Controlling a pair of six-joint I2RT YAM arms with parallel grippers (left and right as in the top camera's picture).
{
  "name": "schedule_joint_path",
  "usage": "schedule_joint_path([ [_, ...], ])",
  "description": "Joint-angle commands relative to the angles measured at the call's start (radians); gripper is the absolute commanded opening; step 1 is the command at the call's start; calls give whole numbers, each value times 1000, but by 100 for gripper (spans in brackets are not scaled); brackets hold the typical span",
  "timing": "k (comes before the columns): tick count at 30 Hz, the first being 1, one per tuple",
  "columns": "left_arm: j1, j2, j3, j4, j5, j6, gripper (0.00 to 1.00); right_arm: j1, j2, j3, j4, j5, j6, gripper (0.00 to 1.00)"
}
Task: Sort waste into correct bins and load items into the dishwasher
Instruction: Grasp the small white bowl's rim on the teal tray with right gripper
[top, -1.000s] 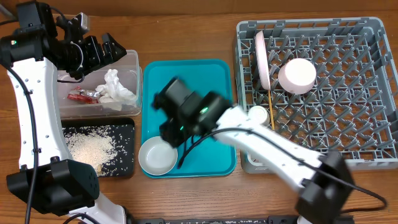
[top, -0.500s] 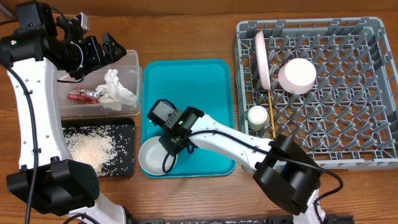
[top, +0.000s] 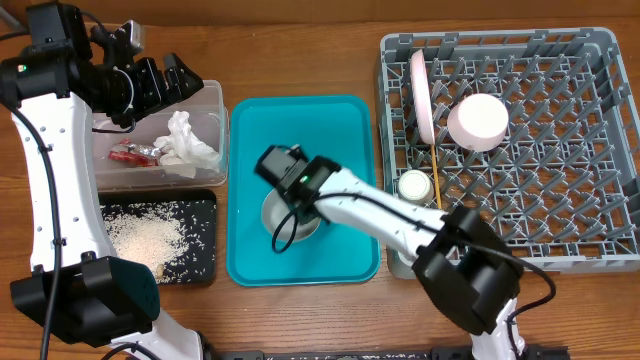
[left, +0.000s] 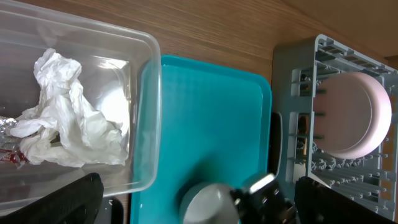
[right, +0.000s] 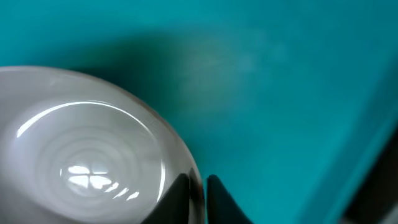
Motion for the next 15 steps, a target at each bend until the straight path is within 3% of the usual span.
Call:
schedule_joint_path([
  [1, -1, -2, 19, 2, 15, 11, 100, -61, -45, 24, -10, 91, 16, 26],
  [4, -1, -2, 19, 2, 15, 11, 100, -89, -53, 24, -12, 84, 15, 43],
  [10, -1, -2, 19, 2, 15, 11, 100, -101, -98, 69, -14, 53, 8, 48],
  [15, -1, -2, 19, 2, 15, 11, 100, -91, -152, 103, -13, -82, 8, 49],
])
